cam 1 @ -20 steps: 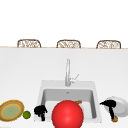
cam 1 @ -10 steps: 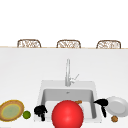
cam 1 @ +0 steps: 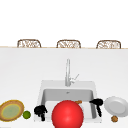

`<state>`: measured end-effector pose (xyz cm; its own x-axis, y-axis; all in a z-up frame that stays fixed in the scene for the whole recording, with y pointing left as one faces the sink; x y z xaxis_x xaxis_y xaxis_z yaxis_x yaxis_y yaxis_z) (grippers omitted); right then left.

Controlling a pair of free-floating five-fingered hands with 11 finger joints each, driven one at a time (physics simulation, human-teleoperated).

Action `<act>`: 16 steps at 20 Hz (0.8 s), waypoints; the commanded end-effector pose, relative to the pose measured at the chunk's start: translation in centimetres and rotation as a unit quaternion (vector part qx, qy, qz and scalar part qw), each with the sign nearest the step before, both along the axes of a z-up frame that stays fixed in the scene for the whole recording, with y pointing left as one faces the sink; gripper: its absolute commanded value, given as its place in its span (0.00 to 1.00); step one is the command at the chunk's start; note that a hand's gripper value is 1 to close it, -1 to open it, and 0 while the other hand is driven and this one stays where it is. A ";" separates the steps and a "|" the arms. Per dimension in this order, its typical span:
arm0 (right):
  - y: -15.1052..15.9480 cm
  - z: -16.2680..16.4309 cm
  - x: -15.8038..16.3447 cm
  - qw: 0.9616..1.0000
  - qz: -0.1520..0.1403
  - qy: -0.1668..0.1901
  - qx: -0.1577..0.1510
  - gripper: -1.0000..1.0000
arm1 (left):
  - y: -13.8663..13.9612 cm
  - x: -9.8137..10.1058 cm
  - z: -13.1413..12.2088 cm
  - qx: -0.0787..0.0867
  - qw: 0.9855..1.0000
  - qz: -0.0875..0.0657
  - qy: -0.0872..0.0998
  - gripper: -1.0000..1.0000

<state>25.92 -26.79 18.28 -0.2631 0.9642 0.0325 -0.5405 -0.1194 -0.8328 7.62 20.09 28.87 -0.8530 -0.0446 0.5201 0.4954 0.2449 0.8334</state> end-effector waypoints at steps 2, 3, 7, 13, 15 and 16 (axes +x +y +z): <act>1.2 -1.5 0.8 1.000 -0.008 -0.007 -0.013 0.00 | 0.0 0.0 0.0 0.000 1.000 0.000 0.000 0.50; 1.4 -1.8 1.0 1.000 -0.005 -0.005 -0.014 0.00 | 0.0 0.0 0.0 0.000 1.000 0.000 0.000 0.50; 1.1 -1.3 0.7 1.000 0.000 -0.001 0.000 0.00 | 0.0 0.0 0.0 0.000 1.000 0.000 0.000 0.50; 3.5 -1.8 3.3 1.000 -0.005 -0.003 -0.005 0.00 | 0.0 0.0 0.0 0.000 1.000 0.000 0.000 0.50; 4.6 -3.0 5.1 1.000 -0.004 0.003 -0.012 0.00 | 0.0 0.0 0.0 0.000 1.000 0.000 0.000 0.50; 4.7 -3.4 6.0 1.000 -0.005 0.004 -0.014 0.00 | 0.0 0.0 0.0 0.000 1.000 0.000 0.000 0.50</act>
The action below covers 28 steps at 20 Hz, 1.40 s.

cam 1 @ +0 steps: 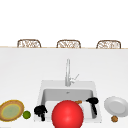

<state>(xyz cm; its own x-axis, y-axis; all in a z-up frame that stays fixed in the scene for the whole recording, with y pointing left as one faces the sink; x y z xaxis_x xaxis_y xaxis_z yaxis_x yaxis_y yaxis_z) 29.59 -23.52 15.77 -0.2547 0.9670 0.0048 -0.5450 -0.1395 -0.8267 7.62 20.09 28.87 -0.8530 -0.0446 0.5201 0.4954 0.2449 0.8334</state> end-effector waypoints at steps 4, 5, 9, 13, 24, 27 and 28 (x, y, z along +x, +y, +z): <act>2.5 -2.4 5.5 1.000 -0.017 -0.002 -0.013 0.00 | 0.0 0.0 0.0 0.000 1.000 0.000 0.000 0.50; 2.9 -3.3 6.3 1.000 -0.017 0.000 -0.009 0.00 | 0.0 0.0 0.0 0.000 1.000 0.000 0.000 0.50; 5.2 -5.5 9.6 1.000 -0.005 0.001 -0.009 0.00 | 0.0 0.0 0.0 0.000 1.000 0.000 0.000 0.50; 7.3 -7.4 10.9 0.999 -0.004 0.039 -0.013 0.00 | 0.0 0.0 0.0 0.000 1.000 0.000 0.000 0.50; 11.1 -11.2 16.5 0.997 0.004 0.070 -0.035 0.00 | 0.0 0.0 0.0 0.000 1.000 0.000 0.000 0.50; 12.0 -12.6 17.8 0.996 0.002 0.085 -0.040 0.00 | 0.0 0.0 0.0 0.000 1.000 0.000 0.000 0.50; 12.3 -13.0 18.4 0.995 -0.002 0.089 -0.041 0.00 | 0.0 0.0 0.0 0.000 1.000 0.000 0.000 0.50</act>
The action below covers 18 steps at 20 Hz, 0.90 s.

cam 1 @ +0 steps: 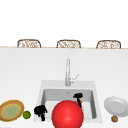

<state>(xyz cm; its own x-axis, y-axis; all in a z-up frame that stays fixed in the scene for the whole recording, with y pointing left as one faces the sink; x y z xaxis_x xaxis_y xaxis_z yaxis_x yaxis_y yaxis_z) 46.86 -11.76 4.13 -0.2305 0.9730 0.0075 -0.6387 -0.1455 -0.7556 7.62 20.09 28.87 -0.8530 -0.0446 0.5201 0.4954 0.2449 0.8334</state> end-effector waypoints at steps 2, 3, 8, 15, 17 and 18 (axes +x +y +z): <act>1.1 -2.2 2.1 0.998 0.006 0.046 -0.030 0.00 | 0.0 0.0 0.0 0.000 1.000 0.000 0.000 0.50; 1.3 -2.5 2.3 0.998 0.005 0.057 -0.031 0.00 | 0.0 0.0 0.0 0.000 1.000 0.000 0.000 0.50; 3.4 -4.5 5.2 0.996 -0.013 0.084 -0.040 0.00 | 0.0 0.0 0.0 0.000 1.000 0.000 0.000 0.50; 6.9 -8.3 8.1 0.993 -0.017 0.086 -0.075 0.00 | 0.0 0.0 0.0 0.000 1.000 0.000 0.000 0.50; 7.7 -8.6 8.8 0.992 -0.017 0.097 -0.078 0.00 | 0.0 0.0 0.0 0.000 1.000 0.000 0.000 0.50; 8.0 -9.0 9.0 0.991 -0.020 0.109 -0.081 0.00 | 0.0 0.0 0.0 0.000 1.000 0.000 0.000 0.50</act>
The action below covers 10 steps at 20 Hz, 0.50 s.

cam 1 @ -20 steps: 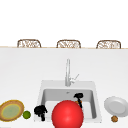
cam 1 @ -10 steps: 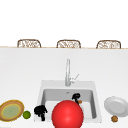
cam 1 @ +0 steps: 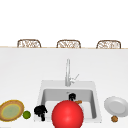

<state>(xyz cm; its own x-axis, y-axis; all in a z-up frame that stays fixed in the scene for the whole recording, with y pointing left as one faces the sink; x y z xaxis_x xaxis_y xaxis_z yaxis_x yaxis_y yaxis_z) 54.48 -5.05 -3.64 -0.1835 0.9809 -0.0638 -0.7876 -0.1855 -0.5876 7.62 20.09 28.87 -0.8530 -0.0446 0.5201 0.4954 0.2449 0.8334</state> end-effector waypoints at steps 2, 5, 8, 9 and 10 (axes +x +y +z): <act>2.1 -2.4 2.2 0.999 0.005 0.012 -0.029 0.00 | 0.0 0.0 0.0 0.000 1.000 0.000 0.000 0.50; 2.8 -4.2 2.8 0.999 0.001 0.032 -0.038 0.00 | 0.0 0.0 0.0 0.000 1.000 0.000 0.000 0.50; 2.5 -5.1 1.3 0.999 0.004 0.012 -0.030 0.00 | 0.0 0.0 0.0 0.000 1.000 0.000 0.000 0.50; 2.5 -5.0 0.6 1.000 0.011 -0.001 -0.028 0.00 | 0.0 0.0 0.0 0.000 1.000 0.000 0.000 0.50; 2.4 -5.0 0.0 1.000 0.016 -0.012 -0.024 0.00 | 0.0 0.0 0.0 0.000 1.000 0.000 0.000 0.50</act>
<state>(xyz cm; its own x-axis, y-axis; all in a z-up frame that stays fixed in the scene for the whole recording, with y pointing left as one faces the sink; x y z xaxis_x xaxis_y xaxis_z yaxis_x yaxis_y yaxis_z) 54.88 -2.67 -6.97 -0.1713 0.9814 -0.0867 -0.8086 -0.1904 -0.5568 7.62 20.09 28.87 -0.8530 -0.0446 0.5201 0.4954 0.2449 0.8334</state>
